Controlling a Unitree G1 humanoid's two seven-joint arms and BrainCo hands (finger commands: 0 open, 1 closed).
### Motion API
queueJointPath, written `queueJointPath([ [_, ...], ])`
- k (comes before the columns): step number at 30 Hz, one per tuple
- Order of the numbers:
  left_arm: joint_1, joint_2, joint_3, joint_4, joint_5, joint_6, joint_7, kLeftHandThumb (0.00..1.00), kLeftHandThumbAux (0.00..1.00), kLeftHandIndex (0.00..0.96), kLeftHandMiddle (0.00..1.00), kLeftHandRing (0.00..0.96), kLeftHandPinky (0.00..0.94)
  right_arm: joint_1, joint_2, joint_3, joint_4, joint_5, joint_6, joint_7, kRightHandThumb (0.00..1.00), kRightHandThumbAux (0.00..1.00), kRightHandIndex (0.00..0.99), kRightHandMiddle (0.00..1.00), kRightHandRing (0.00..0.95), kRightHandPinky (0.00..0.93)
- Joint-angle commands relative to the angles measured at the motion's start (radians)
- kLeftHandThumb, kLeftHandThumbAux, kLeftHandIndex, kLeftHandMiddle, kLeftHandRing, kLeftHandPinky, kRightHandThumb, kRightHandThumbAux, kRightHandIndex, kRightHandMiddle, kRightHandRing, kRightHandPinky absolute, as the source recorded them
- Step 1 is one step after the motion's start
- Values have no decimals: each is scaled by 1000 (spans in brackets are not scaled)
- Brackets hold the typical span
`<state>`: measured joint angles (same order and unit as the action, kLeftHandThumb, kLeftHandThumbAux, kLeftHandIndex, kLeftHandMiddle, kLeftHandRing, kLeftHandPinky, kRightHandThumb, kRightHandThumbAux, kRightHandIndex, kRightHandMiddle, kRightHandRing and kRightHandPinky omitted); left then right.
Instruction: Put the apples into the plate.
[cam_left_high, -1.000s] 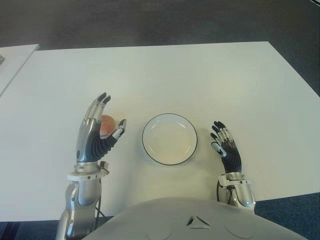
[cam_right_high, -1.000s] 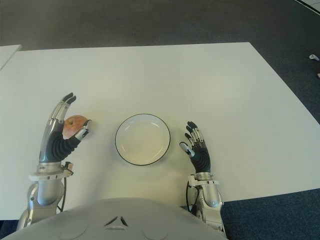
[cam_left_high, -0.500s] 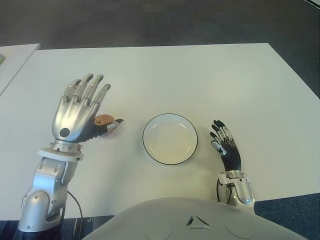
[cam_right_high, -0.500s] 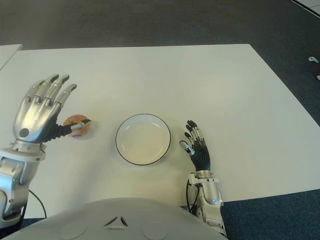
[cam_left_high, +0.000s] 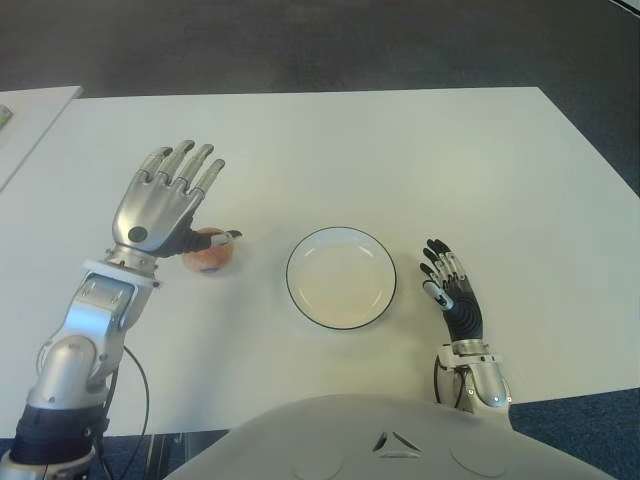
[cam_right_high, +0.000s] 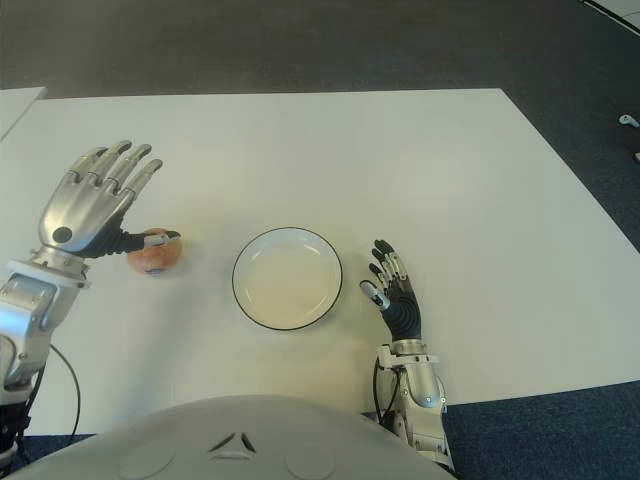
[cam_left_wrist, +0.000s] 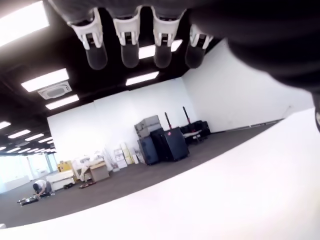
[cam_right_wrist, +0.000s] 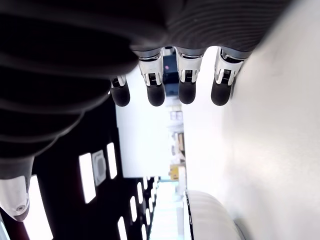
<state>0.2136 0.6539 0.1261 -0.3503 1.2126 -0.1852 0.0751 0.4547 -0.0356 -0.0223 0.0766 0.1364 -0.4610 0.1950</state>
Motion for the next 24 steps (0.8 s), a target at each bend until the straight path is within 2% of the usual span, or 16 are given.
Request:
queueJointPath([
  [1, -27, 41, -40, 95, -15, -8, -12, 296, 257, 99, 11, 0, 0, 44, 4, -5, 103, 11, 84, 1, 211, 511, 0, 0, 0, 0],
  [5, -62, 71, -68, 231, -40, -28, 46, 299, 232, 103, 13, 0, 0, 45, 2, -6, 100, 13, 75, 3, 207, 495, 0, 0, 0, 0],
  [10, -84, 93, -102, 312, -75, -47, 74, 296, 214, 101, 20, 0, 0, 49, 5, -8, 96, 18, 61, 5, 196, 479, 0, 0, 0, 0],
  [17, -98, 111, -150, 347, -129, -57, 31, 304, 221, 78, 19, 0, 0, 51, 6, -11, 93, 11, 54, 0, 182, 459, 0, 0, 0, 0],
  [24, -96, 122, -178, 376, -167, -55, 31, 314, 218, 61, 8, 0, 0, 52, 2, -11, 92, 2, 55, -3, 174, 455, 0, 0, 0, 0],
])
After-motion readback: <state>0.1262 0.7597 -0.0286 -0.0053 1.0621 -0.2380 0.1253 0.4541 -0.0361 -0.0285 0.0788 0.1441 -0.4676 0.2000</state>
